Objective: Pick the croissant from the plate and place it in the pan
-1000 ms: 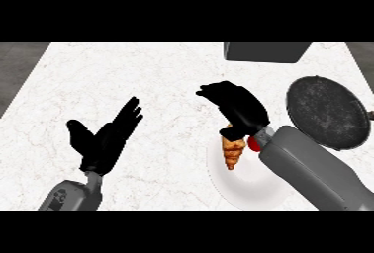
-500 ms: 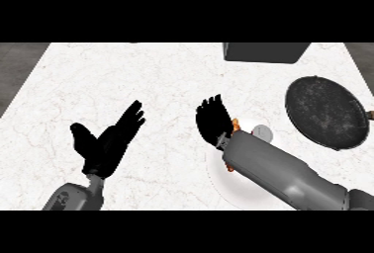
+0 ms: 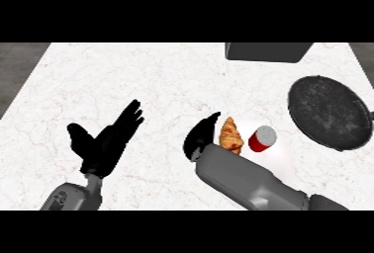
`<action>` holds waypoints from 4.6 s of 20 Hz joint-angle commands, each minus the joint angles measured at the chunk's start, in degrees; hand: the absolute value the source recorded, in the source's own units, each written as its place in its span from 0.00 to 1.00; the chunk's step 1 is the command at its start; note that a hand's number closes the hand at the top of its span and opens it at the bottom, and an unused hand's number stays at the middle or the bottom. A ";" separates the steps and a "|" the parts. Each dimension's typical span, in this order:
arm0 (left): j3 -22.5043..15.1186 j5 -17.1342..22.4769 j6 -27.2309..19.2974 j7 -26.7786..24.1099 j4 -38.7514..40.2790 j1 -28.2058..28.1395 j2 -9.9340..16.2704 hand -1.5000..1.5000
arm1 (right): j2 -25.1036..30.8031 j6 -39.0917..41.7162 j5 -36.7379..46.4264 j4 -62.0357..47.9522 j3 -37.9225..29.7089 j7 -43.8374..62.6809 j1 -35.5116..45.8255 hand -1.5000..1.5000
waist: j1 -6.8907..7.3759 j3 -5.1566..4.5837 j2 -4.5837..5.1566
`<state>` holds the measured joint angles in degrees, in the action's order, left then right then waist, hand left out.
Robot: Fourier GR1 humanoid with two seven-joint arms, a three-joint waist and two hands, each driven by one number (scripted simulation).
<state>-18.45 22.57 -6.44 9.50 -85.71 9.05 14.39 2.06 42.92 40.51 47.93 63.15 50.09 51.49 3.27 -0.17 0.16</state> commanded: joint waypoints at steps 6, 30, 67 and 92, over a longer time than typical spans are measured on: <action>0.82 -0.22 2.01 -1.28 -0.93 -2.00 0.73 0.50 | -1.98 3.96 -4.68 -0.43 1.45 15.81 -2.70 0.00 | -0.21 0.14 0.04; 2.73 -2.95 2.69 -1.56 -3.47 -7.05 -1.25 0.50 | -1.23 3.84 9.11 -8.92 2.88 5.28 0.04 0.00 | -2.54 0.17 -0.15; 9.63 -2.51 1.46 -0.43 -5.41 -10.62 -0.43 0.50 | 33.09 -60.58 -15.48 55.44 -22.98 -44.72 -36.84 1.00 | -10.84 0.62 -0.73; 6.11 -3.98 5.57 4.09 -5.42 -4.16 -3.29 0.50 | 31.84 -61.82 -34.96 -10.56 -60.00 -95.58 -20.46 1.00 | -0.30 0.40 0.65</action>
<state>-12.39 17.88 -1.21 11.32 -89.22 4.47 10.88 35.10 -19.75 6.55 49.93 7.31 -41.32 22.87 1.68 0.15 0.53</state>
